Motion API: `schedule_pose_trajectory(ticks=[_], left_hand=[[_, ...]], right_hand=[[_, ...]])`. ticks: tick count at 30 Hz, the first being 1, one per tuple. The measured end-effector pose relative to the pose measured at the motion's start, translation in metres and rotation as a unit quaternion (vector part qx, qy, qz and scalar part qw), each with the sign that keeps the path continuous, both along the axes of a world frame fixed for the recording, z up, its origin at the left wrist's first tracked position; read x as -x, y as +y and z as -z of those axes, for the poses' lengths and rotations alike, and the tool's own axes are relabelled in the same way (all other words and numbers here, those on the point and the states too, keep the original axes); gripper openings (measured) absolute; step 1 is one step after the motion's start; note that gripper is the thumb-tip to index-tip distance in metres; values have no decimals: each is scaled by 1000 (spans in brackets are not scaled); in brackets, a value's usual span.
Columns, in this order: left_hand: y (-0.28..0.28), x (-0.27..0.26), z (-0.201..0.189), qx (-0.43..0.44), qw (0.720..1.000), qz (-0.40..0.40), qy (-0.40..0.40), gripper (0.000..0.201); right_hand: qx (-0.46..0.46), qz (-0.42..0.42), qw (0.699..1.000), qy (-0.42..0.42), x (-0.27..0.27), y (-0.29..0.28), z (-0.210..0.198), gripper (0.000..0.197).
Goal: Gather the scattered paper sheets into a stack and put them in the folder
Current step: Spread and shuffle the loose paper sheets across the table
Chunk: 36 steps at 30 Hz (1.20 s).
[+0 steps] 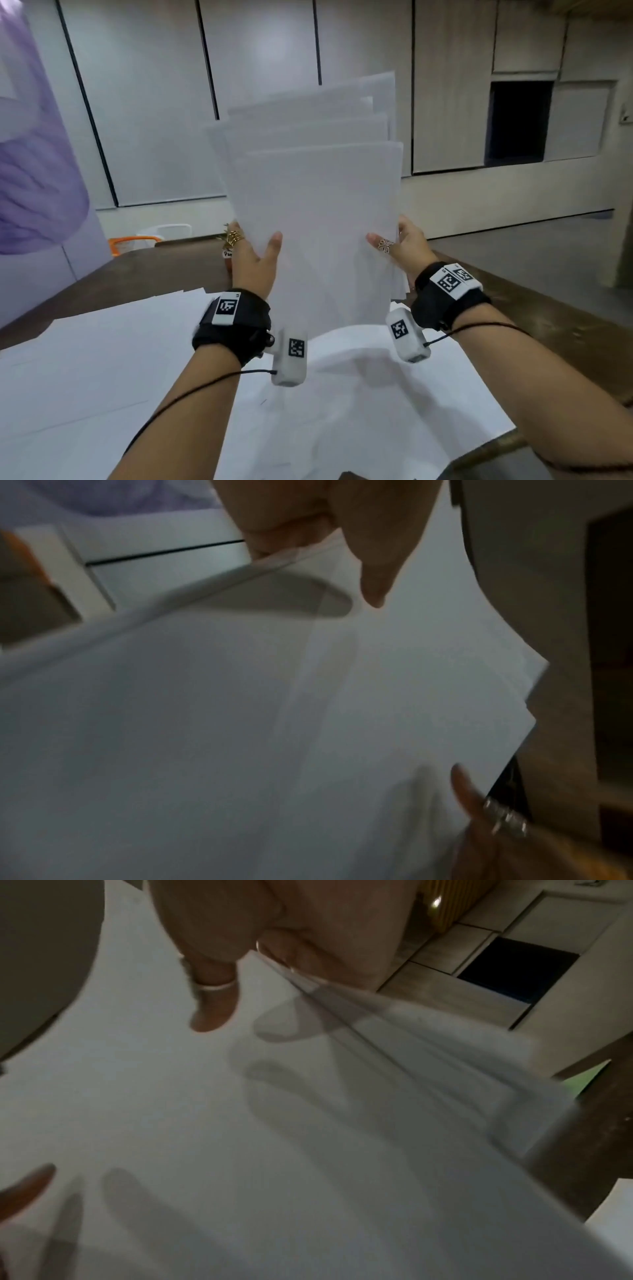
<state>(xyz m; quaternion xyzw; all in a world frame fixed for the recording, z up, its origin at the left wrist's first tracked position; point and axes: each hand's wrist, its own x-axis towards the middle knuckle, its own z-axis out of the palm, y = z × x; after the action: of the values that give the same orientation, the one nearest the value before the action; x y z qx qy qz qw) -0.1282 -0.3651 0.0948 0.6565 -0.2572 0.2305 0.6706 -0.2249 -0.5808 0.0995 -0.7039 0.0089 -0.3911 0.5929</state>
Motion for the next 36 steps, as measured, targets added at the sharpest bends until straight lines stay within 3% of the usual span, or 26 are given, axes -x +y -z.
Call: schedule_pose_trajectory(ticks=[5, 8, 12, 16, 20, 23, 29, 32, 36], left_hand=[[16, 11, 9, -107, 988, -102, -39, 42], [14, 16, 2, -78, 984, -134, -88, 44], [7, 22, -19, -84, 973, -179, -119, 44], [7, 30, -14, -77, 982, -146, -96, 41], [18, 25, 45, -138, 987, -65, -45, 65], [16, 21, 73, -177, 980, -91, -26, 67], [7, 42, 40, -89, 984, -103, -119, 56], [9, 66, 26, -70, 983, -120, -119, 56], [26, 102, 34, -64, 984, -136, -95, 57]], right_hand=[[13, 12, 999, 27, -7, 25, 3, 37], [-18, 44, 999, -7, -9, 34, -2, 30], [25, 92, 994, -53, -6, 38, -25, 27], [62, 81, 994, -26, -1, 44, -24, 28], [41, 42, 996, 69, 0, 35, 14, 27], [72, 76, 991, 89, 0, 34, 27, 26], [130, 116, 984, 23, 12, 62, -4, 24], [144, 132, 981, -14, 32, 86, -11, 27], [122, 35, 992, -16, 56, 108, -1, 35]])
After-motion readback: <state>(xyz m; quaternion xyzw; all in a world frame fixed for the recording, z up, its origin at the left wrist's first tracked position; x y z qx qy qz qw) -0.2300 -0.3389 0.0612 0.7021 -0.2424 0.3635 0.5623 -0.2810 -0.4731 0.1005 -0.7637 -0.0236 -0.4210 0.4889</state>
